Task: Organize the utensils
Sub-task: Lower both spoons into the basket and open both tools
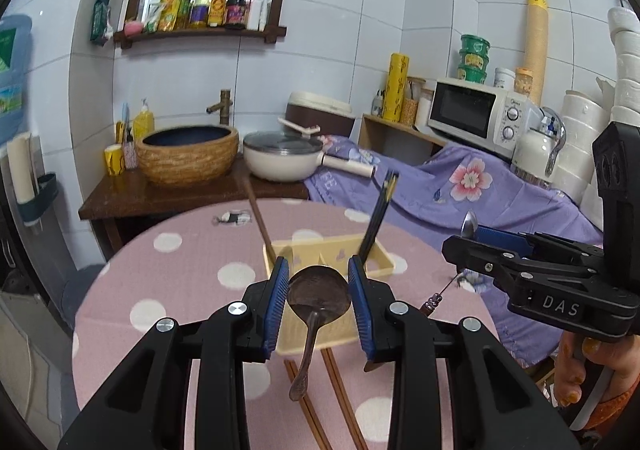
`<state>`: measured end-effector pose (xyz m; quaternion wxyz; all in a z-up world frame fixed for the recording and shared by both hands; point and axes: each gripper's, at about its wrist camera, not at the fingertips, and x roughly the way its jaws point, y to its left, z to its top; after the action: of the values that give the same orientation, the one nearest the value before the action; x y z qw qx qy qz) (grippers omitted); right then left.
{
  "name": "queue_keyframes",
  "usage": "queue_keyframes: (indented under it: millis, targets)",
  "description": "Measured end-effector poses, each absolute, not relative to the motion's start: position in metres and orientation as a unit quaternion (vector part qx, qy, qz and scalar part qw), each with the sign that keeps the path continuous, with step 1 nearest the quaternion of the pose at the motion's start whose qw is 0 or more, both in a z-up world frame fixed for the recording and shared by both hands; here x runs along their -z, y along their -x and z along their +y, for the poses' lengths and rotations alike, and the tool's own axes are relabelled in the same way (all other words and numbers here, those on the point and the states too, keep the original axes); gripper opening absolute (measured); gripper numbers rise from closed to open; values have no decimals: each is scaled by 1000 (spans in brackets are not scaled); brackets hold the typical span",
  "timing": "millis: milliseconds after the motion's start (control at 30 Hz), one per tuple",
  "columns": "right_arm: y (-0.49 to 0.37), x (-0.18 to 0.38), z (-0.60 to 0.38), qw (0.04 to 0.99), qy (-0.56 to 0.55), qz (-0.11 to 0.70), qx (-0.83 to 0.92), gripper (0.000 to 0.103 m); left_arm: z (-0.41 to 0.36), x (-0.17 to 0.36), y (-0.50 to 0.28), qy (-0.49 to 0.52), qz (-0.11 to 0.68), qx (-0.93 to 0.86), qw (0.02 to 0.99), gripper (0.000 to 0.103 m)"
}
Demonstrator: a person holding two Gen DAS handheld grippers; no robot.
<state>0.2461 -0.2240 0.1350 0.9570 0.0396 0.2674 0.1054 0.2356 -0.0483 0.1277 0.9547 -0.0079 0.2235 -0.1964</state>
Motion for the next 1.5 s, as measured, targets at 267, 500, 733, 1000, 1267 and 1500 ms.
queue_keyframes:
  millis: [267,500,733,1000,1267,1500]
  targets:
    - [-283,-187,-224,973,-26,216,-79,48,-59,-181,-280,33,188,193,963,30]
    - [-313,-176,-220,976,6,209,-53,48,-59,-168,-323,75,207,179,959,30]
    - [-329,-128,-211,970,25,235,-55,48,-58,-128,-338,86,232,167,954,30]
    - [-335,-91,-204,964,34,258,-57,48,-59,-90,-338,76,265,164,947,30]
    - [-338,-74,-204,961,36,268,-59,48,-55,-66,-342,75,289,158,941,30]
    - [-337,-63,-205,958,46,276,-65,48,-50,-58,-342,77,297,158,939,30]
